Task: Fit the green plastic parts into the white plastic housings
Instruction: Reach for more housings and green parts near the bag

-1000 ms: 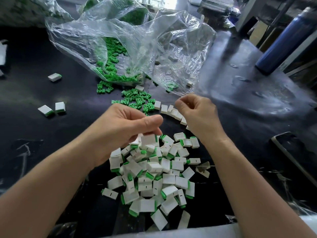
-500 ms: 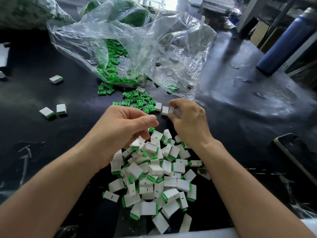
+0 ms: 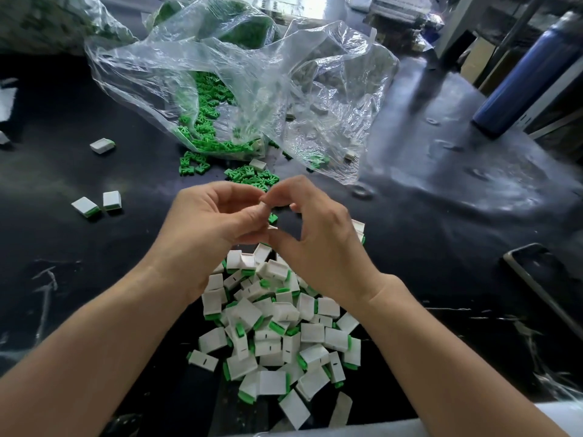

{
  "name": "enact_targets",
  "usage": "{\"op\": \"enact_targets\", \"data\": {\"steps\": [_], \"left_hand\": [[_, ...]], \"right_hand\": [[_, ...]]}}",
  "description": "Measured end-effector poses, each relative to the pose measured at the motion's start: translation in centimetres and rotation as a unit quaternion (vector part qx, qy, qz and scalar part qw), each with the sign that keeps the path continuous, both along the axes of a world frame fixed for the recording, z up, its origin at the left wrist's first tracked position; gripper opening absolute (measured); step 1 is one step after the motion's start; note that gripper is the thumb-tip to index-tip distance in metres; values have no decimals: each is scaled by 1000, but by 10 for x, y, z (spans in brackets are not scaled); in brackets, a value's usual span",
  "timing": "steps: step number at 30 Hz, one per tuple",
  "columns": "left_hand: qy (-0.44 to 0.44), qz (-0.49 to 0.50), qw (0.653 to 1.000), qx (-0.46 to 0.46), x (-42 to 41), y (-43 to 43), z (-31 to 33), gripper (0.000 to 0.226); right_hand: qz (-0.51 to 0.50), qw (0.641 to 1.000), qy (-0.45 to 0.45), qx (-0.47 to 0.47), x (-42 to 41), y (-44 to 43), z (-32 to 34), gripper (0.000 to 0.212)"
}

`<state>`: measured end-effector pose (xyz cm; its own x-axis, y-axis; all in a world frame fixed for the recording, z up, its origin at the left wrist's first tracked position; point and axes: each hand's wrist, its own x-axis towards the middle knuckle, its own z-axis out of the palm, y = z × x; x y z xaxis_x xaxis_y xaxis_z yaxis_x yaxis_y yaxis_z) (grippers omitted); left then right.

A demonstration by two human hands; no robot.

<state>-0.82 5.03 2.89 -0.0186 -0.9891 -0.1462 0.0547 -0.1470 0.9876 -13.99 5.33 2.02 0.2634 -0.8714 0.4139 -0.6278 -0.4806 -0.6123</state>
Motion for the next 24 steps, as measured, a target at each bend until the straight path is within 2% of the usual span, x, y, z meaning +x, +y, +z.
{"op": "enact_targets", "data": {"steps": [4, 8, 14, 20, 24], "left_hand": [[34, 66, 997, 7, 5, -7, 4, 10], [18, 55, 998, 2, 5, -5, 3, 16], [17, 33, 999, 2, 2, -3, 3, 17], [27, 17, 999, -7, 1, -2, 2, 23], [29, 0, 999, -14, -1, 0, 2, 29]], "right_hand": [[-6, 995, 46, 87, -14, -12, -1, 30], [-18, 977, 184, 104, -17, -21, -12, 37], [0, 957, 267, 111, -9, -29, -11, 36], [-39, 964, 241, 109, -9, -28, -7, 16], [-43, 965, 227, 127, -11, -27, -5, 13]]}}
